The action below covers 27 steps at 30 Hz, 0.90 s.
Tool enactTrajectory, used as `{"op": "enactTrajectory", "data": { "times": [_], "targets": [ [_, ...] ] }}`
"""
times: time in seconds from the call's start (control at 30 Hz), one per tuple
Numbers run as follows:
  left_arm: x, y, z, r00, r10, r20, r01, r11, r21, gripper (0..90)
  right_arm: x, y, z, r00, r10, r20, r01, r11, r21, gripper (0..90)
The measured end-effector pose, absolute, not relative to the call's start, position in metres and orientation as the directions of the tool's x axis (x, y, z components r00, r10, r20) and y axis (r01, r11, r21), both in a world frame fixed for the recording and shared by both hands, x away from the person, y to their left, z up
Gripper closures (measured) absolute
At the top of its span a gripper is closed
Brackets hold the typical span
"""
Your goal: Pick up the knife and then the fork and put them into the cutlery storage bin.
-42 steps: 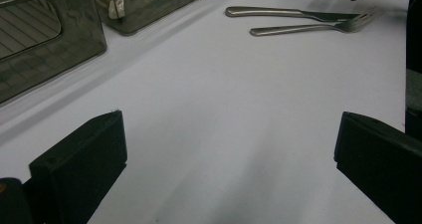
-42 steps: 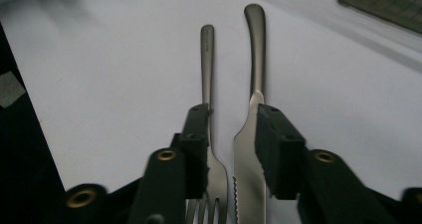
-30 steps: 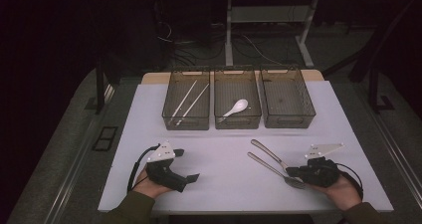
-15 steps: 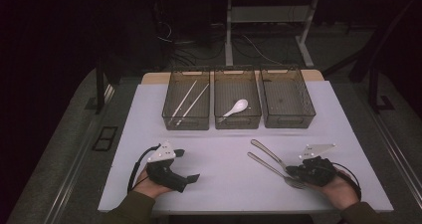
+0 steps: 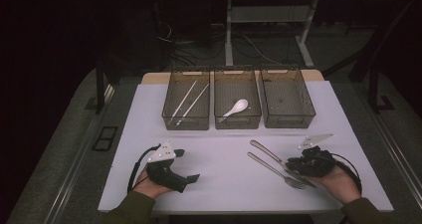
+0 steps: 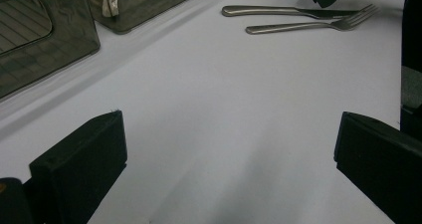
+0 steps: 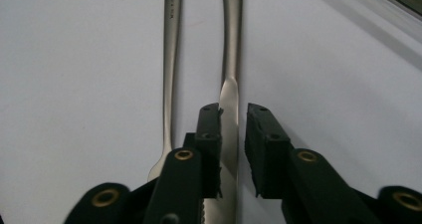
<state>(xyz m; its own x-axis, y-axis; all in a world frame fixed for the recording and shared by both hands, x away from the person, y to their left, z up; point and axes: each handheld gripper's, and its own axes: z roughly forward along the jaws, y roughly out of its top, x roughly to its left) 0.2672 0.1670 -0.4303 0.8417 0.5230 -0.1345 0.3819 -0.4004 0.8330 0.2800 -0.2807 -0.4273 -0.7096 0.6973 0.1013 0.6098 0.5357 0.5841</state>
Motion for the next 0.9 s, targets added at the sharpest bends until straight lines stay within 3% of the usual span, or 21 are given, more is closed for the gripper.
{"op": "enactTrajectory", "data": {
  "times": [0.07,0.23,0.47,0.9],
  "targets": [
    [0.267,0.167,-0.430,0.842,0.522,-0.135,0.382,-0.399,0.834,0.0,0.285,-0.278,-0.425,-0.715,0.691,0.107,0.616,0.550,0.564,69.0],
    [0.268,0.167,-0.431,0.843,0.521,-0.133,0.380,-0.402,0.833,0.0,0.296,-0.265,-0.422,-0.719,0.689,0.089,0.623,0.583,0.521,66.1],
    [0.268,0.166,-0.432,0.844,0.520,-0.132,0.380,-0.404,0.832,0.0,0.313,-0.247,-0.415,-0.741,0.666,0.084,0.621,0.633,0.463,67.3],
    [0.268,0.166,-0.432,0.848,0.513,-0.132,0.375,-0.406,0.833,0.0,0.332,-0.215,-0.419,-0.754,0.657,0.015,0.636,0.724,0.269,73.0]
  ]
}}
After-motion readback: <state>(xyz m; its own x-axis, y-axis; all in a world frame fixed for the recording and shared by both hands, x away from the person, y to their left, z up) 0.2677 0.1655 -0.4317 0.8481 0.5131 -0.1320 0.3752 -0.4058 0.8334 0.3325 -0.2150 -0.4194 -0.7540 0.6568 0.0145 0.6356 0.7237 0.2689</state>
